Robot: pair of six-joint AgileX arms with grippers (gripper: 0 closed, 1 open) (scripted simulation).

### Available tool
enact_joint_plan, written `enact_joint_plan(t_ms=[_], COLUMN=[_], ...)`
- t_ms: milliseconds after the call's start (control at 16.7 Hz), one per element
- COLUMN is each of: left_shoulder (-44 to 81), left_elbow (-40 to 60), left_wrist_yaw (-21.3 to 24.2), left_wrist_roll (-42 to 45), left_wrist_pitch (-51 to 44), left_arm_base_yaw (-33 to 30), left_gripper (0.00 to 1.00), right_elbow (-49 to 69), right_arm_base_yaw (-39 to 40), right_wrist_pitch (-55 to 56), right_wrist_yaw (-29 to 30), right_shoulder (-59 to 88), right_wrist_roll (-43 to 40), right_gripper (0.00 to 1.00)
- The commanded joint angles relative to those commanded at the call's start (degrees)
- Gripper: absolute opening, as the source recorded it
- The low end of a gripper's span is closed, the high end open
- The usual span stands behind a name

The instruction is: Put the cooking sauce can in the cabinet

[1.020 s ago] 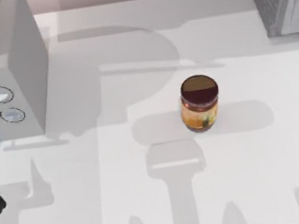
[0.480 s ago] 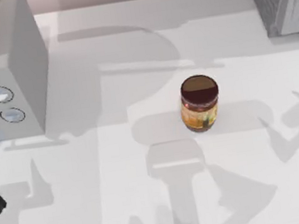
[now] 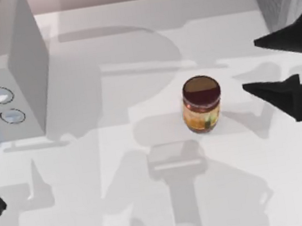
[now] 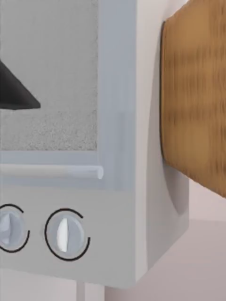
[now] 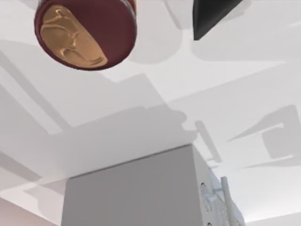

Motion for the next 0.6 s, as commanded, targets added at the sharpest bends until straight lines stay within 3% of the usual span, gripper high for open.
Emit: enact_joint_plan(t_ms=[300,600], left_shoulder=[0.0,0.0], left_elbow=[0.0,0.0], left_wrist_yaw=[0.0,0.0], left_wrist_roll=[0.0,0.0], left_wrist_pitch=[0.0,0.0], left_arm_base_yaw=[0.0,0.0], left_gripper=[1.0,1.0], right_elbow=[12.24,20.4], right_arm_base_yaw=[0.38,0.16], right_wrist_pitch=[6.73,11.18], right_wrist_yaw=[-14.42,-22.83], right_shoulder=[25.83,42.83], right_wrist_roll=[-9.4,-16.55], right_gripper=[1.0,1.0])
